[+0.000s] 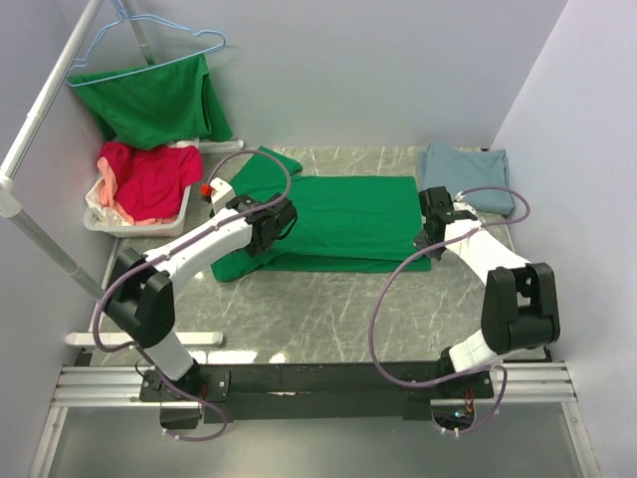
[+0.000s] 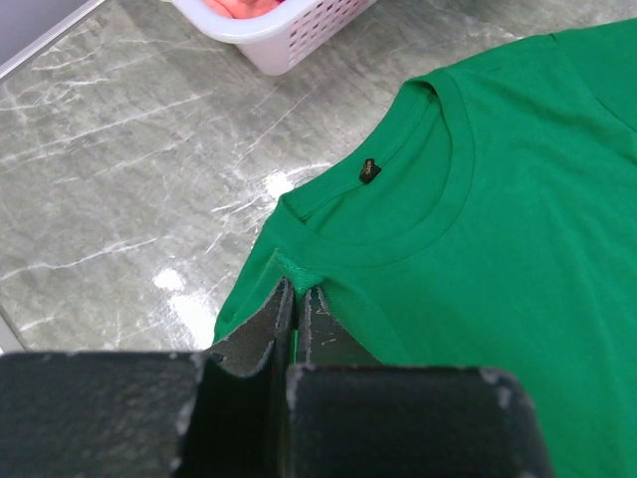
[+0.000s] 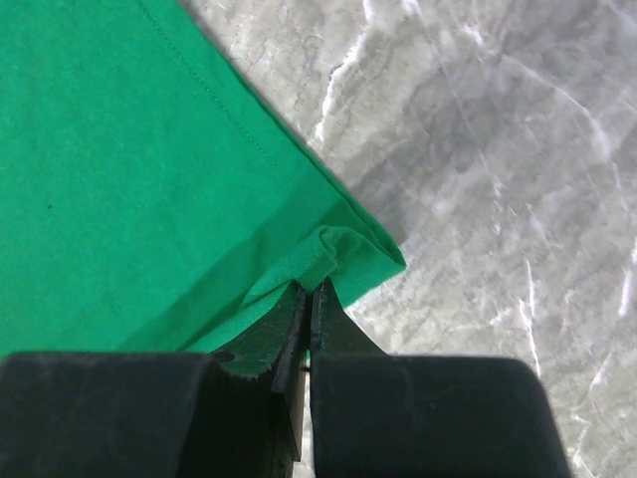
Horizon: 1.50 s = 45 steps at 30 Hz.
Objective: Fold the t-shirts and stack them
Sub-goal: Fold the tshirt
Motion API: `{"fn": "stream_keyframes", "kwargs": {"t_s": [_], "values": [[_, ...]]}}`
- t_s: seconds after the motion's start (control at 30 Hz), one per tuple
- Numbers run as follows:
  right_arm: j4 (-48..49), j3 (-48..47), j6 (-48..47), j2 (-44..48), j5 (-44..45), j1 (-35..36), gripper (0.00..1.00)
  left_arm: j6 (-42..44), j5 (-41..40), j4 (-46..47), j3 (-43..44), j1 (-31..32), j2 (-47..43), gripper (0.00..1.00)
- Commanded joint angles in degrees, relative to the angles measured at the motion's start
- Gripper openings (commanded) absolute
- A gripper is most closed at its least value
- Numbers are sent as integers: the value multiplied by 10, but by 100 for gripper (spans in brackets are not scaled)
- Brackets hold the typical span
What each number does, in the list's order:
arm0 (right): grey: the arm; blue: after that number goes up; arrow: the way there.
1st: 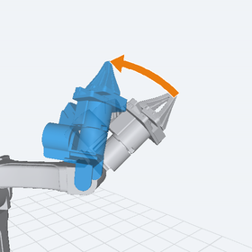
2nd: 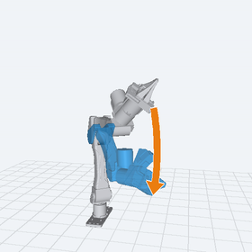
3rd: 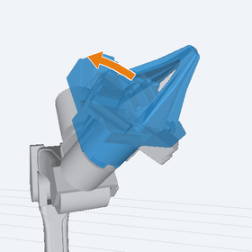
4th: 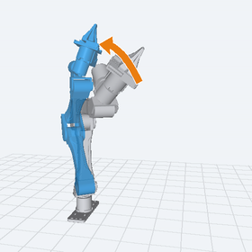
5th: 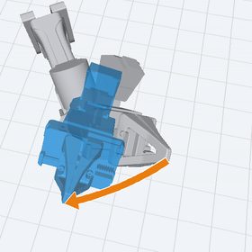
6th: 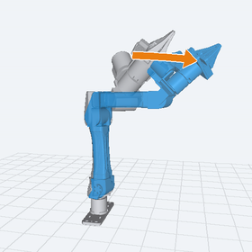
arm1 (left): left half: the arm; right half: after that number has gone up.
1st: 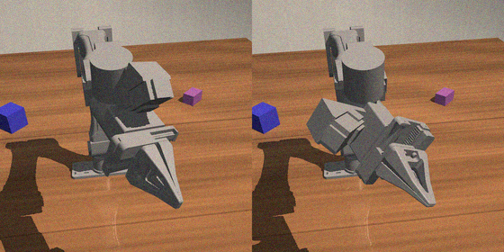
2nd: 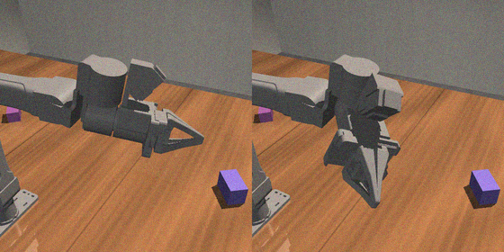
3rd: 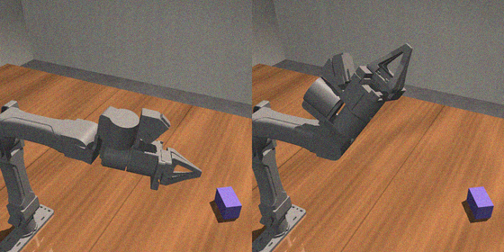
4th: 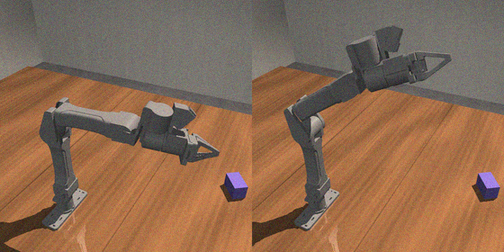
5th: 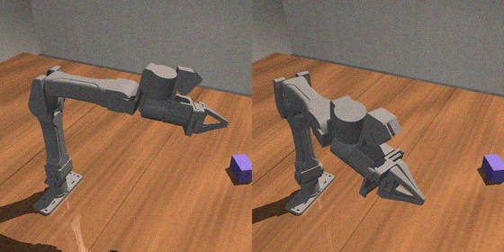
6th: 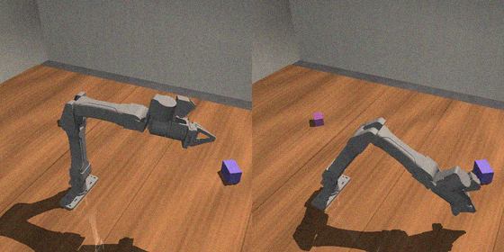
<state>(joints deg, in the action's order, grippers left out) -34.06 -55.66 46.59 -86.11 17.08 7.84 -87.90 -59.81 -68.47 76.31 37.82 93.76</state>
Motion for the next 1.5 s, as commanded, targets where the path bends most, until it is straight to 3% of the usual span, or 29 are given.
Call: {"fn": "stream_keyframes", "kwargs": {"t_s": [0.0, 0.73, 1.0, 1.1, 1.17, 1.2, 1.23, 1.27, 1.33, 1.4, 1.47], "values": [[16, -31, -18, -25, -3, -5, 0, 29, -14, 18, 27, -11, 18, 1], [20, -72, -27, -105, -17, -6, 4, 166, -59, 134, 142, -42, 193, 1], [15, -83, -29, -126, -10, -6, 6, 259, -77, 241, 166, -42, 219, 1], [15, -85, -31, -128, -10, -6, 13, 284, -76, 262, 184, -45, 240, 1], [19, -81, -33, -124, -11, -7, 28, 294, -75, 272, 195, -45, 256, 2], [20, -80, -37, -122, -13, -8, 36, 311, -77, 279, 197, -45, 264, 7], [20, -78, -38, -118, -13, -9, 52, 318, -79, 294, 199, -47, 267, 12], [20, -77, -40, -115, -13, -9, 58, 320, -83, 294, 203, -46, 269, 17], [18, -74, -40, -101, -3, -10, 71, 330, -87, 306, 205, -50, 269, 36], [16, -71, -40, -89, 2, -10, 74, 333, -90, 311, 205, -51, 262, 53], [15, -67, -38, -72, 9, -11, 75, 327, -96, 303, 202, -52, 255, 62]]}}
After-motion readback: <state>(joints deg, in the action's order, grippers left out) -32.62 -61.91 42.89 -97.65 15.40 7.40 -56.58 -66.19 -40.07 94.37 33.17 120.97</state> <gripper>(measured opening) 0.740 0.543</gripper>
